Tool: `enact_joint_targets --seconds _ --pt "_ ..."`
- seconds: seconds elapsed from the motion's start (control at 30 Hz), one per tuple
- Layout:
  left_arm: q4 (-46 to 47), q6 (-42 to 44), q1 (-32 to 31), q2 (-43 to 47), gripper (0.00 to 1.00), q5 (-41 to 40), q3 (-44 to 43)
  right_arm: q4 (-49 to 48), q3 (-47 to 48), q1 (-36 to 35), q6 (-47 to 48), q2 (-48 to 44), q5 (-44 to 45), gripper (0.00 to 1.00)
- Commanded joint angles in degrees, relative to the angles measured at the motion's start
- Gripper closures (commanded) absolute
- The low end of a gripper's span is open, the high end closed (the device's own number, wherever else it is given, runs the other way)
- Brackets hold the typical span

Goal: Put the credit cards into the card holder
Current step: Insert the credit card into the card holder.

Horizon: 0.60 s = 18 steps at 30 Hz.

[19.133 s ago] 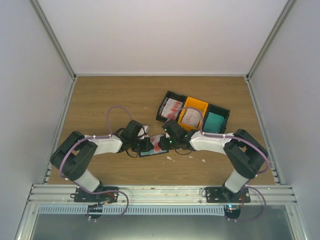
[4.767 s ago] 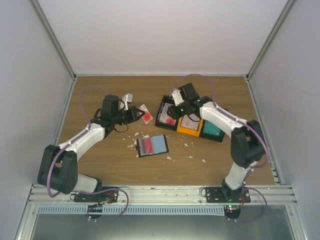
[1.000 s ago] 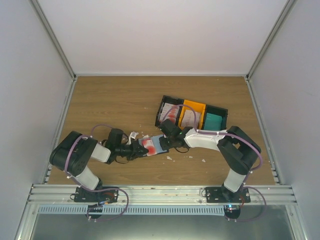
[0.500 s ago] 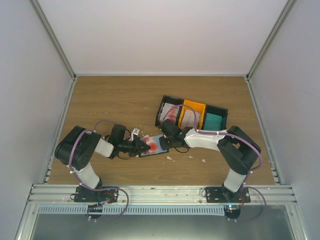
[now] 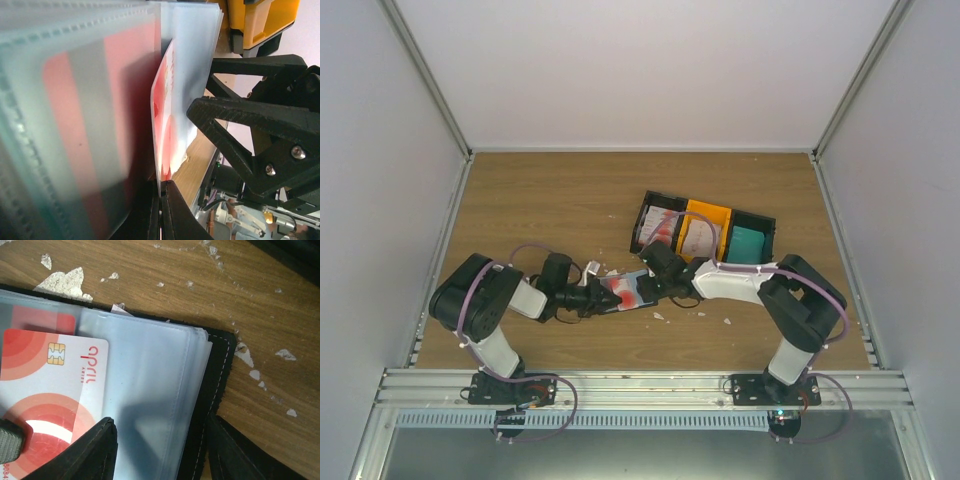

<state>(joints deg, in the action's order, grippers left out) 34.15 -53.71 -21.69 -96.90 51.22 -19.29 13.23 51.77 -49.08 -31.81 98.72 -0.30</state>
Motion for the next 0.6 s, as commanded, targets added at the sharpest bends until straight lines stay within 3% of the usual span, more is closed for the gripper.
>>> enact_joint_targets --seconds 0.0,0.27,0.57 --pt "-2.01 -0.18 -1.0 -1.82 1.0 -1.43 -0.03 -0.57 -1.85 -0.76 -0.8 -0.77 -5.01 0.48" --pt "-2.41 0.47 -1.74 -3.48 1.0 -2.05 -3.31 -1.51 -2.64 -0.76 -1.12 -1.99 -7.39 0.4" --pt "-2.66 1.04 -2.88 -4.66 1.0 -4.18 -5.18 -1.57 -2.8 -0.78 -1.67 -2.21 -7.63 0.4"
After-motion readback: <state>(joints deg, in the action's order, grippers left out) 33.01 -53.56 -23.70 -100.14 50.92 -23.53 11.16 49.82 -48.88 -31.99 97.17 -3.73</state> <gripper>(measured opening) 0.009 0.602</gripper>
